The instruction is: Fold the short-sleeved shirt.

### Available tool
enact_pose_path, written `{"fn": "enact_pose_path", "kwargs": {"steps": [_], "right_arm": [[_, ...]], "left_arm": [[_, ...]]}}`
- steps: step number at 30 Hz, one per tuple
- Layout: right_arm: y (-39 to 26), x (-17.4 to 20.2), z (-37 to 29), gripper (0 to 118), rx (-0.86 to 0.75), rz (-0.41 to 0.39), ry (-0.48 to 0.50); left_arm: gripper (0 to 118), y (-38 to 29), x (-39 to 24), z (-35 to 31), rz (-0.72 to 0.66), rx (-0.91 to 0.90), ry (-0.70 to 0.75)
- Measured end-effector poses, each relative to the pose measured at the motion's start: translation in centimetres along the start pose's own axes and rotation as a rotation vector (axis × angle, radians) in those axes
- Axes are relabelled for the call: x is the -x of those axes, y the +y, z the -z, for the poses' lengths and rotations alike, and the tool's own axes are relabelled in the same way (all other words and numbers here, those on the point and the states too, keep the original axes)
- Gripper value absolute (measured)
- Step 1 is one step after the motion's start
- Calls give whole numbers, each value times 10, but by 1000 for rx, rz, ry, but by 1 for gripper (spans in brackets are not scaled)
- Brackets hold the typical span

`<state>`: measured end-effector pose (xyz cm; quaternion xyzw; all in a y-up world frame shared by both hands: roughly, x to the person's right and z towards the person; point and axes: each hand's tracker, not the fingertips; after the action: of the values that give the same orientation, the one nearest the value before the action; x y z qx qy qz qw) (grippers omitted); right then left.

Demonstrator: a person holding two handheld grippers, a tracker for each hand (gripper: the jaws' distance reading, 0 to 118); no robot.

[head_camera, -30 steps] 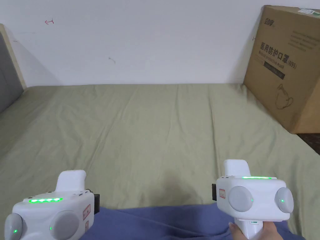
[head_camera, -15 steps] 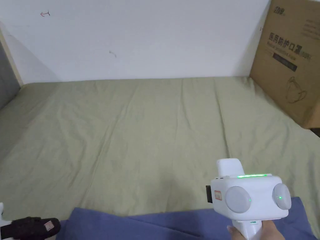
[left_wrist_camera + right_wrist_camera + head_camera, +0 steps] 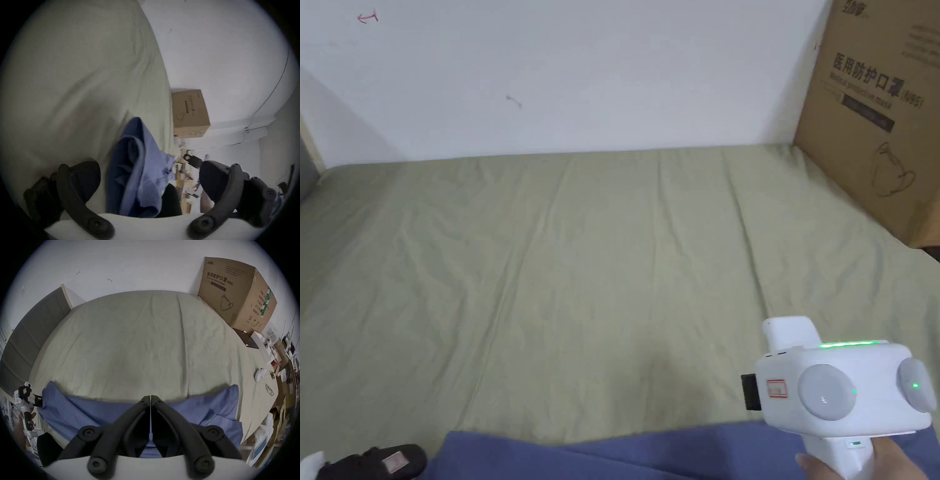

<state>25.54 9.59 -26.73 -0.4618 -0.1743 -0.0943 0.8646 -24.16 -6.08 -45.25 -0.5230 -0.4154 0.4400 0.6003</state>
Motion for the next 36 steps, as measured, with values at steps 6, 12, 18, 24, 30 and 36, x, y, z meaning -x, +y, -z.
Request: {"fn": "enact_pose_path", "kwargs": {"steps": [6,12,18,24,30,36], "right_arm": [[2,6,3,1,15,-6,11],[-3,15,10,1,43,-20,49],[-6,9,12,1,42,-9,64],[-10,-3,6,1,26,24,94],[-19,-15,2,1,23,65,137],[-28,-32,-6,1,14,112,159]], "left_arm": [[117,-5,-15,46,44,134,13],[7,7,17,43,-91,94,231],[7,-10,-58,44,288,31,484],[7,-45,-143,31,616,-108,994],[7,-74,-178,64,660,-85,1004],[7,-95,-200,158,601,70,769]]}}
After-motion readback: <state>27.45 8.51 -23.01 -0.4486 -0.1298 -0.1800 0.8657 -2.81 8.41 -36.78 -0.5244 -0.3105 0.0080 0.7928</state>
